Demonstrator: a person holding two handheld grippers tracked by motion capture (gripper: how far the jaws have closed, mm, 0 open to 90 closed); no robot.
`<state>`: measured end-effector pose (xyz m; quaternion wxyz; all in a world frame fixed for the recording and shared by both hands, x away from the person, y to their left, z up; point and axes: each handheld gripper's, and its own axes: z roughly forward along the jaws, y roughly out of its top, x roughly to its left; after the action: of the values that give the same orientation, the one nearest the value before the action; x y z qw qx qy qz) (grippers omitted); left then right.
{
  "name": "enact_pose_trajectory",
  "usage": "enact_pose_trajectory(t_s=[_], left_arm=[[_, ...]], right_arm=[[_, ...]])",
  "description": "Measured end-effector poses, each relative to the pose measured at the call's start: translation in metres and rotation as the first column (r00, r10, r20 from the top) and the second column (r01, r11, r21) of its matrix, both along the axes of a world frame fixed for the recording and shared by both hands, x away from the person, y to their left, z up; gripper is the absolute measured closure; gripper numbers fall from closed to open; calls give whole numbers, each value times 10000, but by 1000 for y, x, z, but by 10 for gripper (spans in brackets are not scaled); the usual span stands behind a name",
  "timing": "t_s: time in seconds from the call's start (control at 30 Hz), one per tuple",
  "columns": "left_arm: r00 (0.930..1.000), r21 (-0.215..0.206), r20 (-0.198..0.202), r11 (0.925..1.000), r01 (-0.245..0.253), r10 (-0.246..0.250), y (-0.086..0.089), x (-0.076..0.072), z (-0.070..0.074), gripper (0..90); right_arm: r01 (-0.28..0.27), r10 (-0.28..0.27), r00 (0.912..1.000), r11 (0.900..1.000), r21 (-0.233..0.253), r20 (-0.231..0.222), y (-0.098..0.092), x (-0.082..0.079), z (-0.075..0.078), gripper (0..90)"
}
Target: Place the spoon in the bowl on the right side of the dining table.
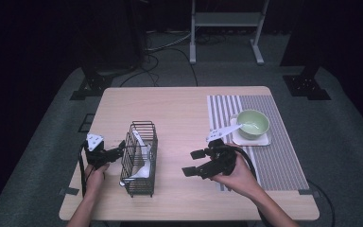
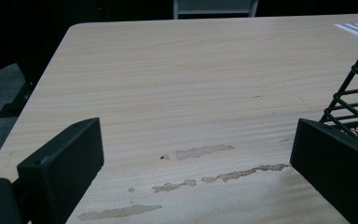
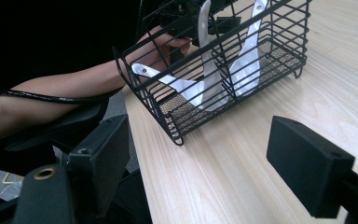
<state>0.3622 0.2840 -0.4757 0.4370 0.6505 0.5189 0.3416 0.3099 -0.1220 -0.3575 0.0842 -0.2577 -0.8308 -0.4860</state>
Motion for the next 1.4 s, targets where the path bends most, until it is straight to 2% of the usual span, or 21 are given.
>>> enact_pose_trajectory(t_s=[1.07, 1.4], left_arm=[[10000, -8, 2, 10000, 20, -20, 0, 0, 0, 16], [10000, 6, 8, 10000, 37, -37, 0, 0, 0, 16]], right_arm=[[-607, 603, 9981, 9974, -396, -107, 40, 14, 14, 210], [-585, 578, 9982, 9971, -488, -157, 51, 19, 17, 216]])
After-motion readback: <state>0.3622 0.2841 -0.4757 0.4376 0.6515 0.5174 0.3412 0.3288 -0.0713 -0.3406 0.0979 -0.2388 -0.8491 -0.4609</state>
